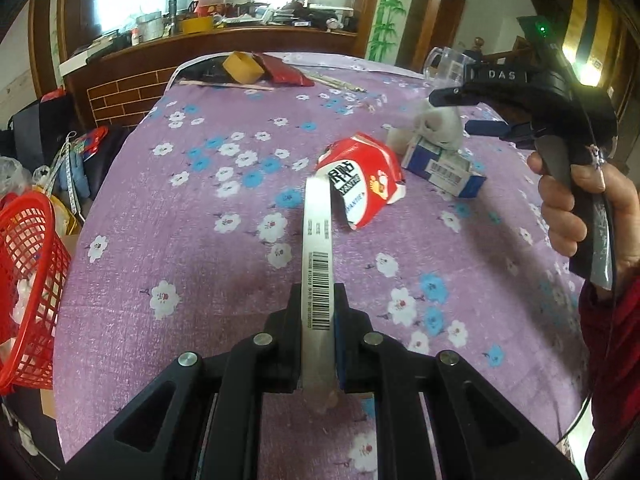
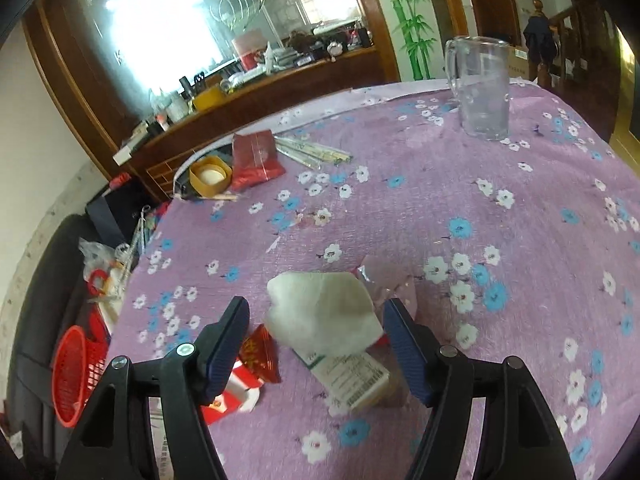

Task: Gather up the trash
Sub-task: 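Grasp the white cloth with the right gripper while the left holds the strip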

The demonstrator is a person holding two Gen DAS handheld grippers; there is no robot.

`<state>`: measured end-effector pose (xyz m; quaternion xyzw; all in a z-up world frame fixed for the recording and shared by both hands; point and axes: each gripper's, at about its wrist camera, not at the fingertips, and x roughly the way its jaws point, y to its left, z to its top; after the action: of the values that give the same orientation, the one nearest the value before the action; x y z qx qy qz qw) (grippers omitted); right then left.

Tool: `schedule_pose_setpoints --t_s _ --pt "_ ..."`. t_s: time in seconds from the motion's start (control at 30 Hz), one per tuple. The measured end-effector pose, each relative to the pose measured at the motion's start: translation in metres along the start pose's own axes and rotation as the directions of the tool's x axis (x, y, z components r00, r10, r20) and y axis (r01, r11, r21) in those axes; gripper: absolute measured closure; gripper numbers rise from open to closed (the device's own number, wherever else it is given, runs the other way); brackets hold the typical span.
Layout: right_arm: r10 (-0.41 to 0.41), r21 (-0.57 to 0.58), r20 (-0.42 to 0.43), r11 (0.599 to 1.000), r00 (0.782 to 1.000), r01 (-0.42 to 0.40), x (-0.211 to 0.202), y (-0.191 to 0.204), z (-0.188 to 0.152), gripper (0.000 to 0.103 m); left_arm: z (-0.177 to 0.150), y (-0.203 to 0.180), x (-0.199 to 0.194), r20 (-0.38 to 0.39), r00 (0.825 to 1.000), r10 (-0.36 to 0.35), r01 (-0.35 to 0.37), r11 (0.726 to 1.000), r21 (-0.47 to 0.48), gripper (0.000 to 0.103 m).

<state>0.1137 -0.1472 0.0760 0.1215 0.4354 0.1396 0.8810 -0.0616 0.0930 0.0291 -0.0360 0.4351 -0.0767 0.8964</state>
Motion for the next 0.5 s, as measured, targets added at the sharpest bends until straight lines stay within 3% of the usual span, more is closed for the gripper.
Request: schedule_pose_setpoints --t_s 0.1,0.13,0.27,0.5 --pt "-0.022 -0.015 -0.026 1.000 0.999 0.022 0.013 0.002 -0.001 0.032 0.002 0.002 0.006 -0.009 1.000 -0.003 0.003 1.000 -0.014 0.091" --pt "-0.024 -0.023 -0.036 0.999 0.999 0.023 0.017 0.003 -0.002 0.044 0.002 0.003 0.008 -0.011 1.000 -0.002 0.002 1.000 -0.019 0.091" --pt "-0.037 -0.051 -0.026 0.998 0.999 0.036 0.014 0.006 -0.008 0.062 0.001 0.004 0.010 -0.012 1.000 -0.003 0.002 0.999 -0.036 0.091" --pt "0.042 -0.057 0.048 0.998 0.998 -0.039 -0.038 0.011 -0.035 0.066 0.001 0.001 -0.003 0.042 0.999 0.006 -0.004 0.999 -0.045 0.091"
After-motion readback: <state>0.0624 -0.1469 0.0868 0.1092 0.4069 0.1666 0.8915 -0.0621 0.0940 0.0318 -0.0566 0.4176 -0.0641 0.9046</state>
